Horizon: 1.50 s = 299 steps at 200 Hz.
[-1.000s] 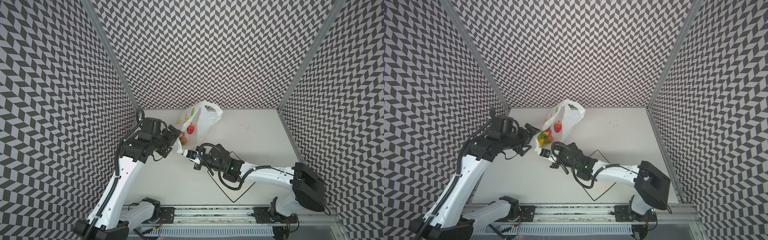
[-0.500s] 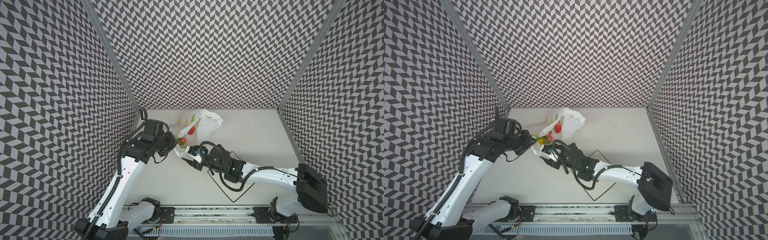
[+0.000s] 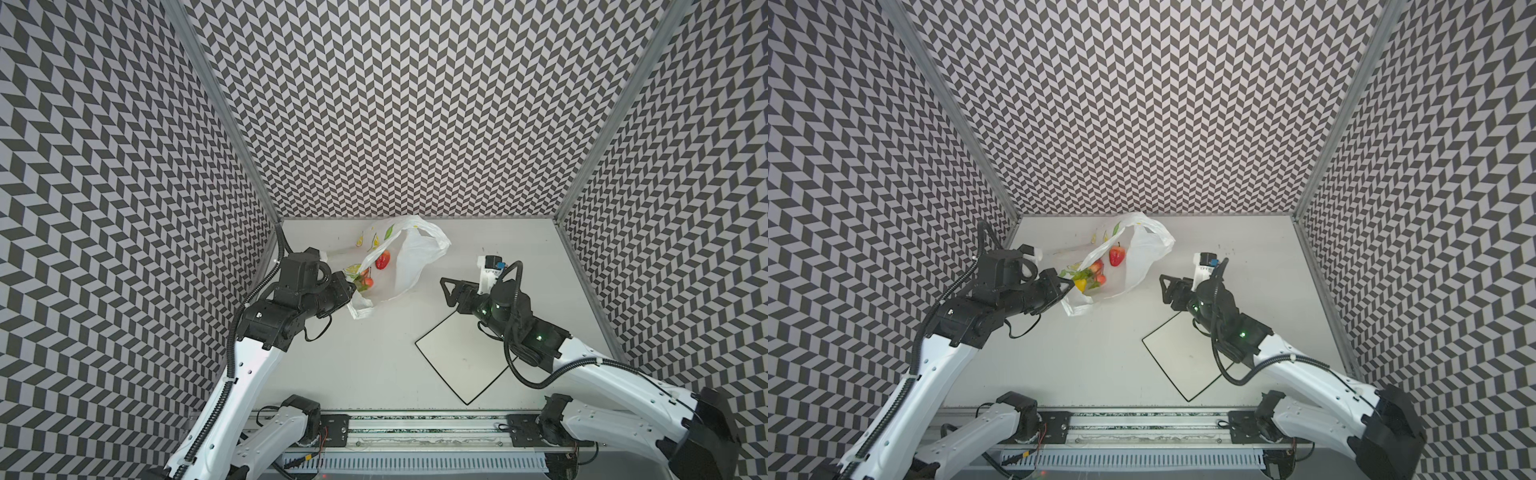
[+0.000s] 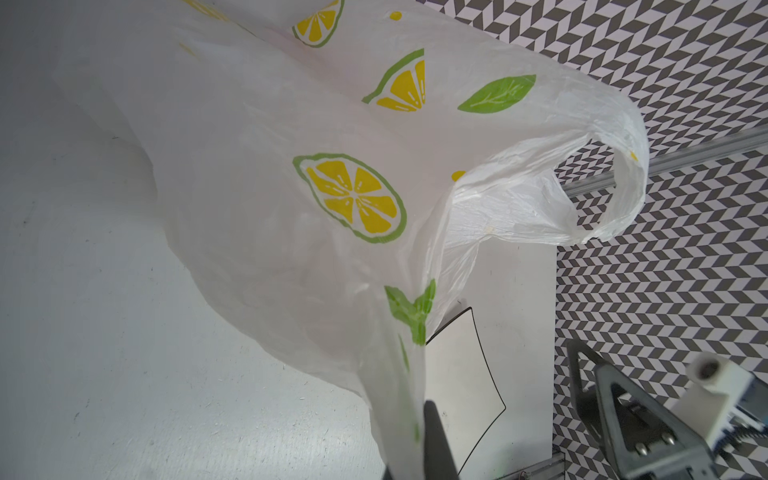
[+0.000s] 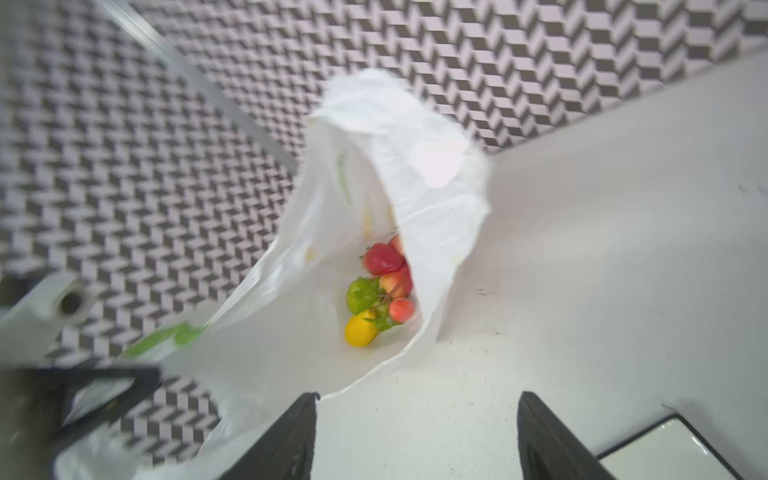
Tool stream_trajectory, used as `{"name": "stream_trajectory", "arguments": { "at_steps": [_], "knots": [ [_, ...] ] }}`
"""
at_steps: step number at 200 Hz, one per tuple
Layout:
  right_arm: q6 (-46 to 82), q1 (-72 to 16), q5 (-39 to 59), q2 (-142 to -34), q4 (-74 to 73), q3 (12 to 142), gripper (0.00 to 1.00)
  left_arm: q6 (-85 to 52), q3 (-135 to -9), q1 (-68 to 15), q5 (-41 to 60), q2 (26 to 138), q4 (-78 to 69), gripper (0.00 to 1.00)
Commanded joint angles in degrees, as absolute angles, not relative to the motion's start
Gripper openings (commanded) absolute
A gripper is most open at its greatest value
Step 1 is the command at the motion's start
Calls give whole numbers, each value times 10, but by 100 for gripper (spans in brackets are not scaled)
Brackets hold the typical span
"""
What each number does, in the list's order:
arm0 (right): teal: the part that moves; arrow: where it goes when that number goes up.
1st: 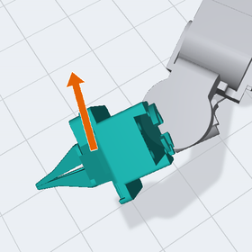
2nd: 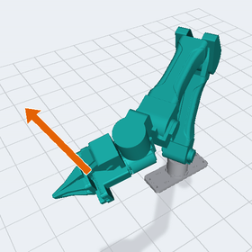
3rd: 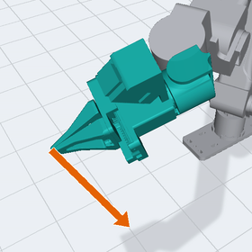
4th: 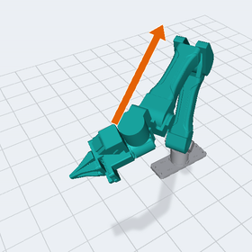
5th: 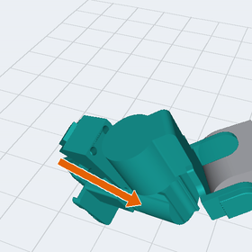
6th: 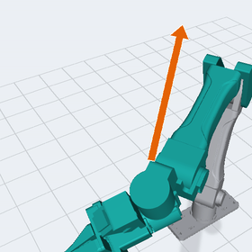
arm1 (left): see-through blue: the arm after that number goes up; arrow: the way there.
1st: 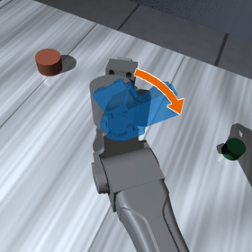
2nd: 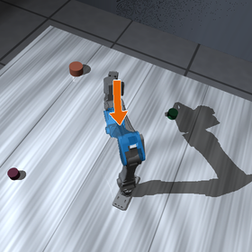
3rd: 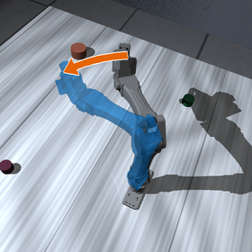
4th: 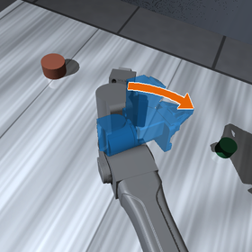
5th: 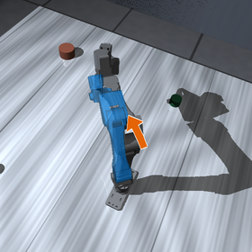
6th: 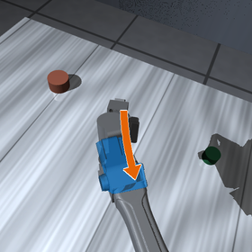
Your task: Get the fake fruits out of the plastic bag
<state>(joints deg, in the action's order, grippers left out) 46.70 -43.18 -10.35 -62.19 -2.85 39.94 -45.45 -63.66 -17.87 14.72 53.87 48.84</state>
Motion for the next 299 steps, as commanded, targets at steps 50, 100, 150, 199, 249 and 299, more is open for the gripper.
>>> {"name": "stream_trajectory", "arguments": {
  "at_steps": [50, 100, 150, 199, 249, 299],
  "knots": [
    [595, -411, -11, -877, -208, 505, 83, -442, -627, -180, 150, 528, 471, 0],
    [614, -405, 20, -1014, -257, 568, 47, -461, -614, -181, 130, 507, 483, 0],
    [564, -405, 24, -1023, -293, 604, 6, -444, -632, -180, 50, 487, 552, 56],
    [518, -407, 63, -998, -325, 622, 0, -339, -766, -180, -77, 493, 605, 100],
    [466, -414, 75, -965, -302, 615, 0, -187, -894, -182, -69, 619, 547, 100],
    [453, -414, 83, -968, -302, 614, 0, -138, -1047, -252, -71, 828, 610, 100]
  ]
}}
